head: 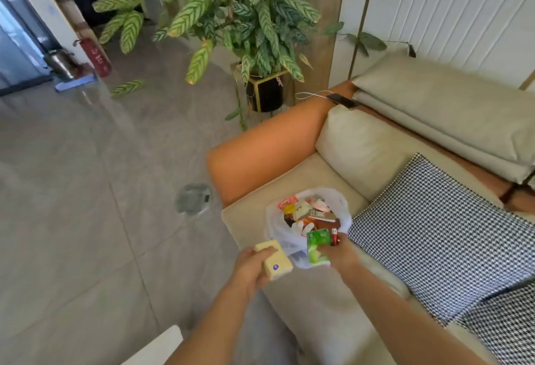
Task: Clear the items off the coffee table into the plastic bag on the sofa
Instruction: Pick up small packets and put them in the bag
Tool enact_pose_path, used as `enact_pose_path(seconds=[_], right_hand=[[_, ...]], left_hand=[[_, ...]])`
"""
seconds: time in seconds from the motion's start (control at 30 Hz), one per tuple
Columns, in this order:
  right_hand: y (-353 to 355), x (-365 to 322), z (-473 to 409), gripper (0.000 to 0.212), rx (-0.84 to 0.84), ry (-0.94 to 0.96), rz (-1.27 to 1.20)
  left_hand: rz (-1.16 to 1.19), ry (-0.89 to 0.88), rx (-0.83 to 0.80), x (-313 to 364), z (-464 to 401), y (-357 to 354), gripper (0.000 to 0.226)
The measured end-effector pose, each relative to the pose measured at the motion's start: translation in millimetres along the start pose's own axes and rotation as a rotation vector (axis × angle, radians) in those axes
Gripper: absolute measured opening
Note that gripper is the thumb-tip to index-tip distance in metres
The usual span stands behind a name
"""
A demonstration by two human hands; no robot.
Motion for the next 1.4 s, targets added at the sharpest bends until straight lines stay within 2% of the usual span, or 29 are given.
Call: enact_pose_path(seconds=[0.1,0.27,0.47,0.67,0.77,0.8,0.9,0.97,1.03,1.1,1.23,1.4], right_hand=[[12,-10,-29,0.040,0.058,-0.014,0.025],[19,-35,-96,0.033,0.009,0.031,0.186],[13,-42,-192,0.027,-0.010,0.012,0.362],[-9,-16,-273,0.031,-0.036,-0.017,0.487],[-25,-3,-306,0.024,-0.093,0.032,0.541],[-31,0,-314,0.025,-0.120,0.058,0.559],[-44,12,-331,0.048,-0.212,0.101,0.584],[-47,19,-335,0.054,-0.245,0.077,0.627],[-44,26,-338,0.050,-0.242,0.067,0.675],[-39,28,-336,0.049,-0.223,0.068,0.701],[-35,21,-321,0.063,-0.217,0.103,0.803],[-41,10,-291,0.037,-0.204,0.118,0.820]], left_hand=[[-0.068,-0.016,-0.030,21,-29,-25,0.022],[-0.080,0.007,0.015,47,-91,-61,0.040],[-0.131,0.080,0.054,49,-184,-93,0.029],[-0.179,0.170,0.137,24,-269,-105,0.040],[-0.164,0.181,0.158,11,-304,-110,0.038],[-0.159,0.182,0.167,7,-314,-111,0.036],[-0.193,0.195,0.159,-3,-340,-118,0.038],[-0.264,0.221,0.144,-7,-348,-123,0.039],[-0.325,0.214,0.137,-8,-345,-128,0.041],[-0.376,0.175,0.127,-10,-339,-127,0.054],[-0.399,0.169,0.099,-11,-318,-120,0.056],[-0.361,0.185,0.094,-8,-283,-107,0.043]])
Point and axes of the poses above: each hand's wrist, its own z-axis away from the middle knuckle, its own y-axis out of the back of the hand, x = y × z, the point moved 7 cm from there along -z, towards the middle knuckle
